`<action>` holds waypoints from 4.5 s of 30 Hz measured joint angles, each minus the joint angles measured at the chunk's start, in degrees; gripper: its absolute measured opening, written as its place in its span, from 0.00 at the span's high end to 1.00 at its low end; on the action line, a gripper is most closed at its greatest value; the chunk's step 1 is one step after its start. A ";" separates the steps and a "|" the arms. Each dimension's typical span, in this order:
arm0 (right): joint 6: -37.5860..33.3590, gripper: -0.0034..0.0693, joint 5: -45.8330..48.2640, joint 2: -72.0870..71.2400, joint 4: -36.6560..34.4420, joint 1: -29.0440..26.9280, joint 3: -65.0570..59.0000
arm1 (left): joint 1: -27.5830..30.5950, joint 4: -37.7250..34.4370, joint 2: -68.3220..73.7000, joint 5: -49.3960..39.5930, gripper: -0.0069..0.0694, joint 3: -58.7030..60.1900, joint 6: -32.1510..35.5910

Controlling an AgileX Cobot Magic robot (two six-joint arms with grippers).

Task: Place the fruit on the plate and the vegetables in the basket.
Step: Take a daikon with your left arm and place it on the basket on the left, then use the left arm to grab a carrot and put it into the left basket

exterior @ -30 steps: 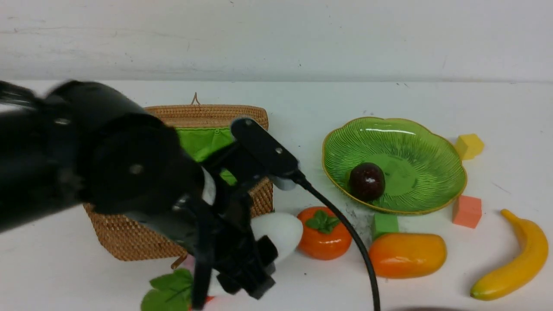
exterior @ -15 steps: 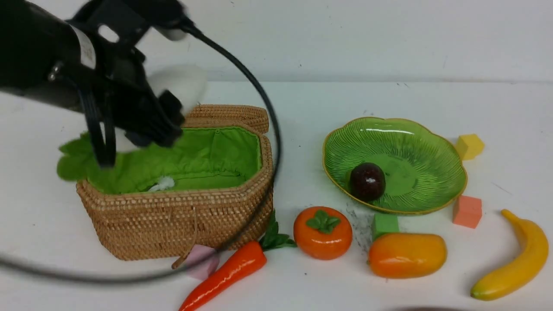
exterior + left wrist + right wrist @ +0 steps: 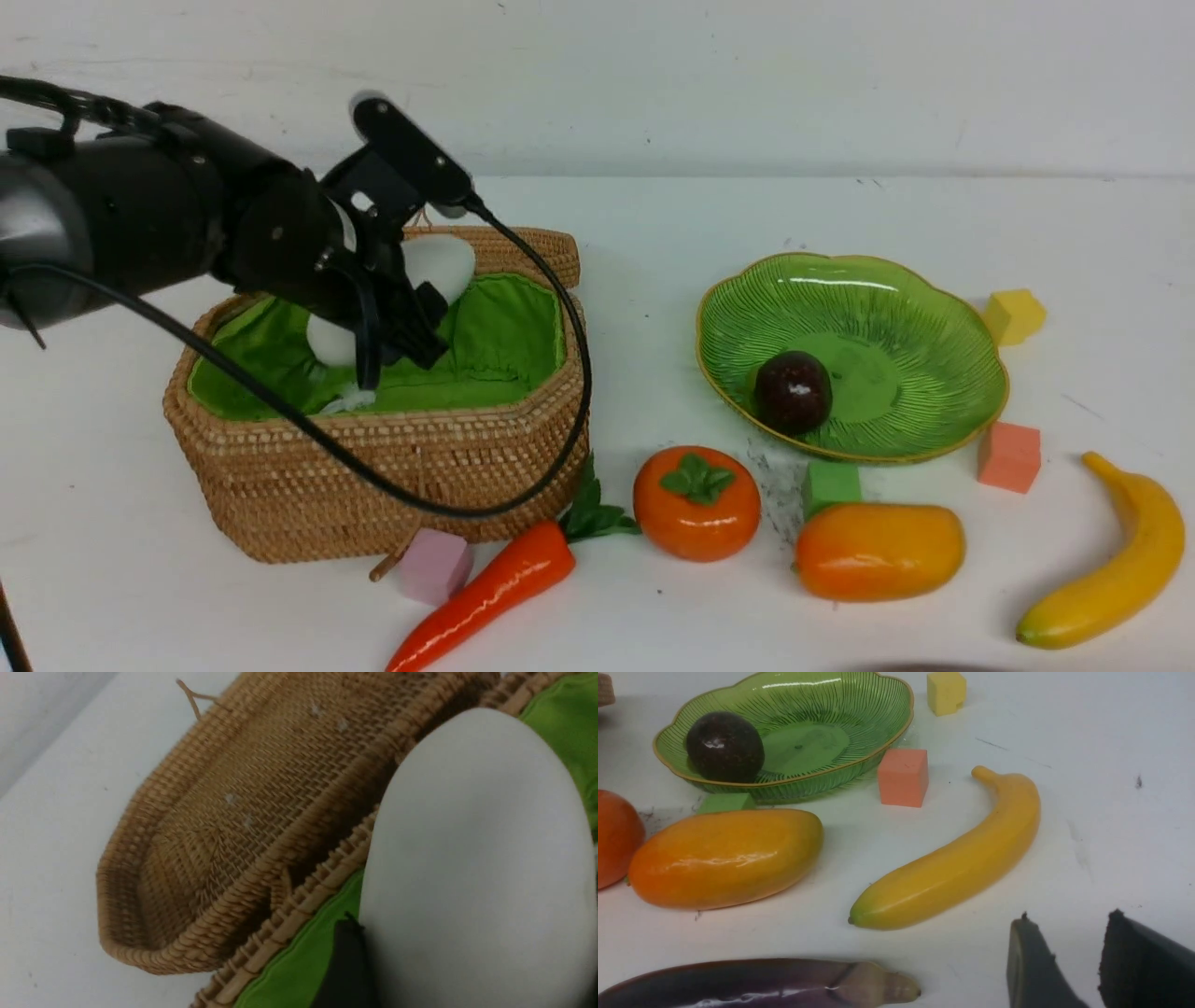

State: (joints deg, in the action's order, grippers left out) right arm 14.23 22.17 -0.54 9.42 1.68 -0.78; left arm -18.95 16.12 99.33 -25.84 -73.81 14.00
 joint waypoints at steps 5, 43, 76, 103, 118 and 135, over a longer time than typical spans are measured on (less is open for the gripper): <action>0.00 0.62 0.00 0.00 0.00 0.00 0.00 | 0.00 -0.49 -0.26 -2.20 0.21 0.00 -0.13; 0.00 0.62 0.00 0.00 0.00 0.00 0.00 | -14.90 -30.96 -6.83 -15.39 0.13 9.69 2.04; 0.00 0.62 0.00 0.00 0.00 0.00 0.00 | -15.34 -20.19 5.13 -8.78 0.16 9.80 -4.94; 0.00 0.62 0.00 0.00 0.00 0.00 0.00 | -15.34 -34.88 -8.75 -28.04 0.45 5.87 15.63; 0.00 0.62 0.00 0.00 0.00 0.00 0.00 | -15.34 -13.68 -18.02 -27.16 0.45 -5.44 13.30; 0.00 0.62 0.00 0.00 0.00 0.00 0.00 | -8.54 6.30 -0.50 -16.32 0.45 -6.42 6.81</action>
State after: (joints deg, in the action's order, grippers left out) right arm 14.23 22.17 -0.54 9.42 1.68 -0.78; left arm -27.50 22.43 98.83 -42.16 -80.22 20.81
